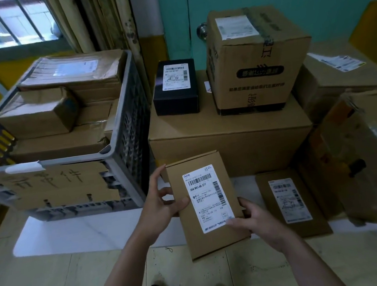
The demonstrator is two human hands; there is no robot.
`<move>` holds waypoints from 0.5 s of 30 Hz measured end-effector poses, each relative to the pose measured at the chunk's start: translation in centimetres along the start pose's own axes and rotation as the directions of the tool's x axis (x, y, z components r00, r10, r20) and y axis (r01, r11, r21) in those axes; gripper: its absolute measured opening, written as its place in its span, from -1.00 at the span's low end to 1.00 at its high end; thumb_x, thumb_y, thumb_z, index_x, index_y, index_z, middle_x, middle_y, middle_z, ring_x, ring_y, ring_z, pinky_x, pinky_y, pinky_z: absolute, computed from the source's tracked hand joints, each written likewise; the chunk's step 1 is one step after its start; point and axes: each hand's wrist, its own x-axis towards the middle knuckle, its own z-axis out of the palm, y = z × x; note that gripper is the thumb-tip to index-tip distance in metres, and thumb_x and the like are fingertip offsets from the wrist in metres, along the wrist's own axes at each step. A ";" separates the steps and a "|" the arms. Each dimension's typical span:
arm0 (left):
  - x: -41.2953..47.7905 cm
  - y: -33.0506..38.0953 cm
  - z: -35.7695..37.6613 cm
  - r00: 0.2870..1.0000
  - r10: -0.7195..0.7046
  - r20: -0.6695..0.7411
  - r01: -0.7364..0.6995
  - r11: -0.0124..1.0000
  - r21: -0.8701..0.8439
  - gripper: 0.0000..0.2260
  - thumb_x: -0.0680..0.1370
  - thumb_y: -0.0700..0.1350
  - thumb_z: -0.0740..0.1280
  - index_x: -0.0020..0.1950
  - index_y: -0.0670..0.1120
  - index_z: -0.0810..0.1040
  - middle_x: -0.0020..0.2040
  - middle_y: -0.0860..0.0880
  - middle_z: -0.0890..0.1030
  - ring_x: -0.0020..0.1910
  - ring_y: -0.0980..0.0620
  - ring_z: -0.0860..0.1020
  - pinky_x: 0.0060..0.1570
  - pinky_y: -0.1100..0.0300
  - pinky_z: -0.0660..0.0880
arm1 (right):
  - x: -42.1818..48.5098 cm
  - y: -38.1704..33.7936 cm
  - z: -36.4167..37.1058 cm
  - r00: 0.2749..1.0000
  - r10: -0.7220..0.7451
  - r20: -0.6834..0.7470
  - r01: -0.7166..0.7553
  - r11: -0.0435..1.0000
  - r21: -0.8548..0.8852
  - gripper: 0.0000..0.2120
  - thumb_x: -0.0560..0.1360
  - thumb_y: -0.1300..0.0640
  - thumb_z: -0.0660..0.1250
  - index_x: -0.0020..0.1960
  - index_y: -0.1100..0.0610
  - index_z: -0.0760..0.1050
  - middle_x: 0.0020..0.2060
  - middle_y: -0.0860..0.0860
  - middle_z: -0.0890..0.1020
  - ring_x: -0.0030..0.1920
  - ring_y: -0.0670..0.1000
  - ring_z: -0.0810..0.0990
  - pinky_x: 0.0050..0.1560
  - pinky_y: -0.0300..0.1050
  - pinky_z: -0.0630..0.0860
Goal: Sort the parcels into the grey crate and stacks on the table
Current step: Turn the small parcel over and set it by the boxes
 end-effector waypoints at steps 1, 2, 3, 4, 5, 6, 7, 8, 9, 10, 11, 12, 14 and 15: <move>0.1 -0.1 0.1 1.000 -0.002 0.001 0.002 1.000 -0.004 -0.22 0.46 -0.28 0.51 0.46 0.28 0.21 0.13 -0.23 0.55 -0.04 -0.16 0.70 -0.08 -0.11 0.66 | 0.2 0.2 0.0 1.000 0.000 -0.014 0.000 1.000 -0.005 -0.57 0.47 0.13 0.50 0.29 -0.04 0.48 0.05 -0.14 0.70 0.06 -0.16 0.66 0.00 -0.23 0.59; 0.1 -0.3 0.2 1.000 -0.006 -0.002 0.006 1.000 -0.004 -0.22 0.47 -0.27 0.50 0.48 0.27 0.20 0.13 -0.22 0.55 -0.04 -0.12 0.70 -0.08 -0.08 0.67 | 0.4 0.3 0.1 1.000 0.002 -0.022 -0.002 1.000 -0.008 -0.60 0.48 0.13 0.47 0.28 -0.04 0.48 0.05 -0.15 0.70 0.05 -0.16 0.66 0.02 -0.22 0.59; 0.1 -0.5 0.3 1.000 -0.012 -0.009 0.012 1.000 -0.003 -0.21 0.48 -0.26 0.49 0.50 0.28 0.18 0.13 -0.20 0.56 -0.03 -0.07 0.70 -0.09 -0.03 0.67 | 0.5 0.4 0.2 1.000 0.004 -0.029 -0.004 1.000 -0.008 -0.62 0.49 0.12 0.46 0.27 -0.05 0.49 0.05 -0.15 0.70 0.05 -0.17 0.66 0.03 -0.22 0.59; 0.1 -0.6 0.5 1.000 -0.019 -0.019 0.019 1.000 -0.002 -0.21 0.50 -0.25 0.48 0.53 0.28 0.15 0.14 -0.17 0.56 -0.03 -0.02 0.70 -0.11 0.02 0.67 | 0.7 0.5 0.2 0.999 0.006 -0.038 -0.006 1.000 -0.008 -0.63 0.49 0.11 0.46 0.25 -0.06 0.49 0.05 -0.15 0.70 0.06 -0.16 0.66 0.05 -0.20 0.59; 0.2 -0.9 0.8 0.999 -0.025 -0.032 0.025 1.000 0.001 -0.20 0.51 -0.23 0.47 0.56 0.27 0.13 0.15 -0.14 0.57 -0.03 0.01 0.70 -0.13 0.08 0.66 | 0.8 0.7 0.2 0.999 0.007 -0.045 -0.007 1.000 -0.005 -0.63 0.48 0.10 0.47 0.25 -0.07 0.49 0.06 -0.14 0.70 0.07 -0.14 0.66 0.09 -0.18 0.59; 0.2 -1.2 1.1 0.998 -0.030 -0.052 0.030 1.000 0.001 -0.20 0.52 -0.21 0.46 0.57 0.27 0.11 0.16 -0.12 0.57 -0.04 0.02 0.70 -0.16 0.13 0.65 | 0.8 0.8 0.3 0.999 0.006 -0.049 -0.006 1.000 -0.003 -0.62 0.48 0.09 0.47 0.25 -0.07 0.49 0.08 -0.12 0.69 0.09 -0.13 0.66 0.13 -0.15 0.58; 0.3 -1.5 1.3 0.997 -0.039 -0.072 0.039 0.999 0.000 -0.20 0.53 -0.19 0.46 0.58 0.26 0.10 0.17 -0.10 0.57 -0.04 0.02 0.69 -0.19 0.17 0.64 | 0.9 0.9 0.4 0.999 0.004 -0.052 -0.003 1.000 0.001 -0.61 0.48 0.08 0.47 0.26 -0.07 0.49 0.09 -0.12 0.69 0.10 -0.12 0.66 0.16 -0.13 0.58; 0.4 -1.8 1.5 0.994 -0.058 -0.088 0.058 0.998 -0.006 -0.21 0.53 -0.17 0.46 0.58 0.25 0.09 0.17 -0.08 0.57 -0.05 0.01 0.69 -0.20 0.19 0.63 | 1.0 1.0 0.5 0.998 -0.002 -0.058 0.002 1.000 0.007 -0.61 0.48 0.07 0.47 0.27 -0.07 0.48 0.09 -0.13 0.69 0.10 -0.12 0.65 0.17 -0.13 0.57; 0.3 -2.2 1.7 0.992 -0.087 -0.093 0.087 0.996 -0.011 -0.20 0.53 -0.15 0.47 0.58 0.25 0.07 0.17 -0.06 0.56 -0.04 0.01 0.69 -0.18 0.18 0.64 | 1.1 1.2 0.6 0.998 -0.006 -0.070 0.008 1.000 0.021 -0.62 0.49 0.07 0.46 0.27 -0.07 0.48 0.09 -0.13 0.69 0.11 -0.12 0.65 0.16 -0.14 0.57; 0.2 -2.4 1.9 0.989 -0.121 -0.082 0.121 0.993 -0.008 -0.19 0.52 -0.12 0.48 0.58 0.25 0.06 0.18 -0.05 0.56 -0.01 0.01 0.67 -0.12 0.13 0.65 | 1.3 1.3 0.7 0.996 -0.008 -0.092 0.012 0.999 0.042 -0.63 0.49 0.06 0.46 0.26 -0.07 0.47 0.10 -0.12 0.69 0.11 -0.10 0.65 0.13 -0.15 0.58; 0.1 -2.7 2.2 0.986 -0.154 -0.057 0.155 0.988 0.011 -0.18 0.51 -0.09 0.50 0.59 0.22 0.06 0.20 -0.04 0.56 0.04 0.00 0.65 -0.03 0.06 0.65 | 1.4 1.3 0.8 0.993 -0.002 -0.122 0.010 0.998 0.069 -0.64 0.49 0.06 0.45 0.25 -0.08 0.47 0.10 -0.11 0.68 0.11 -0.08 0.65 0.08 -0.16 0.60; -0.1 -2.9 2.4 0.984 -0.176 -0.029 0.177 0.983 0.047 -0.19 0.50 -0.06 0.51 0.59 0.19 0.09 0.23 -0.04 0.56 0.09 0.01 0.63 0.05 0.00 0.64 | 1.5 1.3 0.9 0.989 0.004 -0.147 0.010 0.996 0.093 -0.66 0.49 0.06 0.45 0.23 -0.09 0.47 0.11 -0.09 0.67 0.11 -0.07 0.65 0.03 -0.16 0.61; -0.5 -3.3 2.9 0.984 -0.178 0.005 0.176 0.976 0.125 -0.31 0.50 -0.02 0.50 0.53 0.14 0.23 0.26 -0.02 0.57 0.13 0.05 0.60 0.11 0.02 0.62 | 1.8 1.2 0.9 0.985 0.011 -0.173 0.008 0.994 0.106 -0.69 0.50 0.06 0.45 0.20 -0.11 0.48 0.13 -0.07 0.66 0.12 -0.05 0.64 0.04 -0.13 0.60; -0.6 -3.3 3.0 0.985 -0.172 0.004 0.170 0.976 0.138 -0.36 0.50 -0.01 0.50 0.51 0.14 0.27 0.25 0.00 0.58 0.13 0.07 0.60 0.09 0.07 0.62 | 1.9 1.3 0.9 0.985 0.014 -0.174 0.004 0.995 0.102 -0.69 0.50 0.05 0.45 0.20 -0.11 0.48 0.13 -0.07 0.67 0.13 -0.05 0.64 0.09 -0.10 0.60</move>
